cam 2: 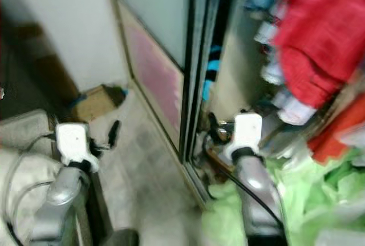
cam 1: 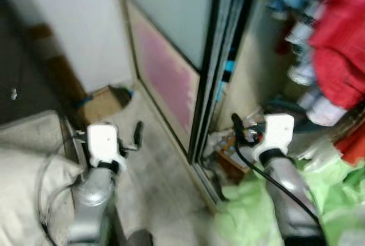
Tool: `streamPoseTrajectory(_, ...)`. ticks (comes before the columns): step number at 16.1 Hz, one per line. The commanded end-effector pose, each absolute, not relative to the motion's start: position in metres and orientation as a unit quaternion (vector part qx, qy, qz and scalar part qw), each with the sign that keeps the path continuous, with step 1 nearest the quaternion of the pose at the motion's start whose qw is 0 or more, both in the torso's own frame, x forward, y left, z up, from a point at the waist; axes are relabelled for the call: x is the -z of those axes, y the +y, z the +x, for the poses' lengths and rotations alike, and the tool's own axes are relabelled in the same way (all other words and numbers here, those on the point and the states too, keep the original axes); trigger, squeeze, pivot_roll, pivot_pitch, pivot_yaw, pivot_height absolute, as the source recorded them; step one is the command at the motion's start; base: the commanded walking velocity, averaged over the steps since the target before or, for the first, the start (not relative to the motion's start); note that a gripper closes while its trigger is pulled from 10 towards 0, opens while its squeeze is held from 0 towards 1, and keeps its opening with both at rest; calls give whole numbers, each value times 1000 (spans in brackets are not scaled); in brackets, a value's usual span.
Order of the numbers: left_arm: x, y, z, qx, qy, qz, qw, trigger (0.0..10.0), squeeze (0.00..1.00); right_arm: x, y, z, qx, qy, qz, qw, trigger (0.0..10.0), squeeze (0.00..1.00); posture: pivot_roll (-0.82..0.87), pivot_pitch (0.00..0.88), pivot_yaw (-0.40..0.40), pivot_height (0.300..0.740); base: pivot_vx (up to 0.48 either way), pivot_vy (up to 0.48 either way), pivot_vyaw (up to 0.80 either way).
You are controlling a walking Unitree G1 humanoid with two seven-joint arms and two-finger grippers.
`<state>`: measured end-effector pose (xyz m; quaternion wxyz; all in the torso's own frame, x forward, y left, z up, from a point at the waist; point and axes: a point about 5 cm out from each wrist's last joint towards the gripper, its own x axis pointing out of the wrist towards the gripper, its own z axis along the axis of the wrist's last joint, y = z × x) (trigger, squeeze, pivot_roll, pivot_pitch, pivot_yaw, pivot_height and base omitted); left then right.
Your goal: Clean up the room
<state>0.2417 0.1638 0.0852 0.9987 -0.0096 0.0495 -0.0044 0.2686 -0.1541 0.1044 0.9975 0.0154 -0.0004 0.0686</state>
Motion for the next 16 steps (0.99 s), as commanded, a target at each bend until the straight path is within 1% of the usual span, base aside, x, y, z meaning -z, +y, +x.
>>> streamPoseTrajectory(1, -86, 160, 242, -4, 54, -14, 998, 10000, 0, -102, -157, 269, -68, 6, 15, 998, 10000, 0, 32, 35, -50, 740, 0, 0, 0)
streamPoseTrajectory(3, -87, 157, 242, -6, 63, -18, 998, 10000, 0, -103, -157, 269, -73, 5, 1, 997, 10000, 0, 23, 43, -40, 740, 0, 0, 666)
streamPoseTrajectory(5, -89, 153, 245, 23, 60, 17, 998, 10000, 0, -104, -155, 266, -80, -5, -4, 997, 10000, 0, 17, 50, -29, 740, 0, 0, 800)
streamPoseTrajectory(8, -88, 148, 242, 32, 71, -1, 997, 10000, 0, -101, -155, 266, -77, -1, -1, 997, 10000, 0, 21, 53, -24, 740, 0, 0, 800)
streamPoseTrajectory(10, -89, 151, 245, 23, 67, -19, 997, 10000, 0, -104, -152, 269, -90, -11, -16, 996, 10000, 0, 29, 49, -30, 740, 0, 0, 800)
streamPoseTrajectory(11, -93, 152, 249, 30, 60, 8, 998, 10000, 0, -107, -148, 269, -109, -21, -30, 993, 10000, 0, 32, 48, -29, 740, 0, 0, 800)
streamPoseTrajectory(12, -96, 155, 252, 40, 55, 27, 997, 10000, 0, -108, -147, 270, -109, -18, -18, 994, 10000, 0, 32, 45, -26, 740, 0, 0, 800)
streamPoseTrajectory(14, -96, 158, 253, 28, 64, 11, 997, 10000, 0, -105, -152, 272, -92, -11, -5, 996, 10000, 0, 34, 40, -19, 740, 0, 0, 800)
streamPoseTrajectory(16, -96, 159, 253, 28, 69, 24, 997, 10000, 0, -106, -154, 274, -89, -15, -3, 996, 10000, 0, 32, 38, -12, 740, 0, 0, 800)
